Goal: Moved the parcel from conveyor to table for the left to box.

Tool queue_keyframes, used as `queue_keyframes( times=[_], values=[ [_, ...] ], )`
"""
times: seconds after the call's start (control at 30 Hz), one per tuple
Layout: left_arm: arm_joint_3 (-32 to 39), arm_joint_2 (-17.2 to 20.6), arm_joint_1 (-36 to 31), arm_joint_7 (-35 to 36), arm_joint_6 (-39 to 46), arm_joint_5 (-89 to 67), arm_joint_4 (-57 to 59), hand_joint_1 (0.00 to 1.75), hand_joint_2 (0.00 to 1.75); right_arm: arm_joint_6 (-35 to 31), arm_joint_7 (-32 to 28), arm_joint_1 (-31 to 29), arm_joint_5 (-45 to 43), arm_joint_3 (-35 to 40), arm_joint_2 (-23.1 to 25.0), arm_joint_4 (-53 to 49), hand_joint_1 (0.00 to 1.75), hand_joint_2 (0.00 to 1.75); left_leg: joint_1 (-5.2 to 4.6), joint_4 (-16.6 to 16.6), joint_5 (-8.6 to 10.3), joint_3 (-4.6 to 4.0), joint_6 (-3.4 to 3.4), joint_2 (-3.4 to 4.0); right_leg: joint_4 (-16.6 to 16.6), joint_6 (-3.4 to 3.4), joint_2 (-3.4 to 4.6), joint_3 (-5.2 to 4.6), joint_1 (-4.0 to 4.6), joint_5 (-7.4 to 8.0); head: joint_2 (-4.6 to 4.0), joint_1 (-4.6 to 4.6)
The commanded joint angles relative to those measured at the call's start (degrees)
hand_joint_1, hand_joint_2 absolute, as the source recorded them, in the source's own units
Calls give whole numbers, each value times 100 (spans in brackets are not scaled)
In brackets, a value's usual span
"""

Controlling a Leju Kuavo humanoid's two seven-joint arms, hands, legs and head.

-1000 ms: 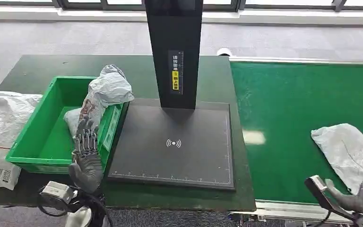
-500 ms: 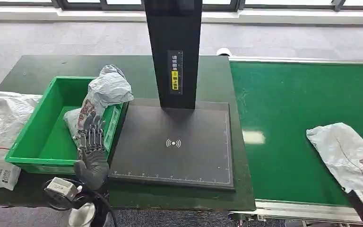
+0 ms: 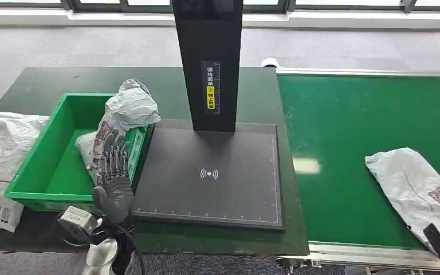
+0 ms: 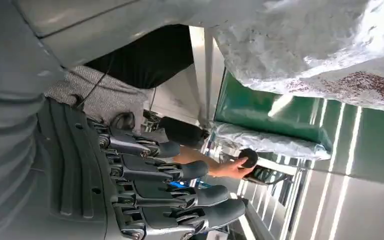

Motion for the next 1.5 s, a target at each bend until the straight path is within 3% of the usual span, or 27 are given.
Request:
queue_keyframes(
  times=[0.03,0.13,0.2,0.27,0.33,0.37,0.43,0.53,0.57,0.67,0.73,1.17,1.4,1.43,1.5],
  values=[
    [-232,219,-172,15,21,13,298,0,0,24,-1,-251,1,-180,50,411,0,175,0,-13,4,14,1,2,-15,-2,2,14,0,5,0,0],
    [-232,219,-172,15,21,13,298,0,0,24,-1,-251,1,-180,50,411,0,175,-1,-14,5,14,1,3,-14,-3,4,13,-1,6,0,0],
    [-313,272,-121,15,175,21,254,0,0,72,297,-964,329,160,-6,862,0,175,-2,-7,2,7,2,16,-7,-2,17,2,-1,8,0,0],
    [-377,274,-106,15,131,-1,360,0,0,594,957,-1813,548,782,54,1209,0,175,-3,-16,4,15,2,39,-16,-3,39,6,-2,17,0,2],
    [-407,251,-187,15,91,-16,519,0,0,851,1209,-2053,548,1109,132,1289,0,175,-6,-14,-5,10,2,100,-5,-3,99,-2,-6,28,0,0],
    [-397,229,-281,15,61,19,643,0,0,1120,1376,-2064,548,1278,173,1334,0,175,-1,-6,-3,-40,-1,72,0,-2,72,-8,-1,21,0,2],
    [-379,208,-375,15,72,29,748,0,0,1397,1479,-1969,548,1433,235,1360,0,175,-1,-17,8,-33,-2,82,-13,-5,80,-6,0,33,0,0],
    [-380,220,-434,15,97,14,882,0,0,1655,1485,-1826,491,1383,345,1438,0,175,3,-30,23,30,1,40,-26,-5,36,16,4,30,0,0],
    [-309,172,-509,15,-2,80,1091,0,0,2637,1531,-1294,159,1028,247,1366,0,175,3,-21,26,28,2,31,-18,-5,27,15,4,29,0,0],
    [-235,129,-548,15,-16,43,1147,0,0,2539,1212,-738,-214,1035,195,1328,0,175,9,-37,34,37,3,-72,-40,-5,-75,60,11,13,0,-2],
    [-206,125,-508,15,147,-148,1079,0,0,2529,964,-751,-239,1009,283,1338,0,175,6,-23,27,31,5,-63,-25,-1,-64,45,8,8,0,0],
    [-186,137,-464,15,114,-137,1057,0,0,2657,1031,-889,-182,1065,389,1333,0,175,11,-16,20,34,7,-58,-25,1,-62,60,13,2,0,0],
    [-124,153,-510,15,-11,35,1152,0,0,3624,621,-505,-110,1145,189,1450,0,175,10,-39,35,49,10,-71,-54,1,-75,82,13,15,0,0],
    [-117,151,-495,15,5,40,1144,0,0,3689,431,-450,-32,1248,144,1404,175,175,8,-41,36,48,10,-63,-55,1,-68,79,11,17,0,0],
    [-95,143,-429,15,33,62,1095,0,0,3602,120,-461,125,1461,93,1327,175,175,14,-17,21,59,8,-79,-43,7,-86,88,15,-2,0,-2]
  ],
)
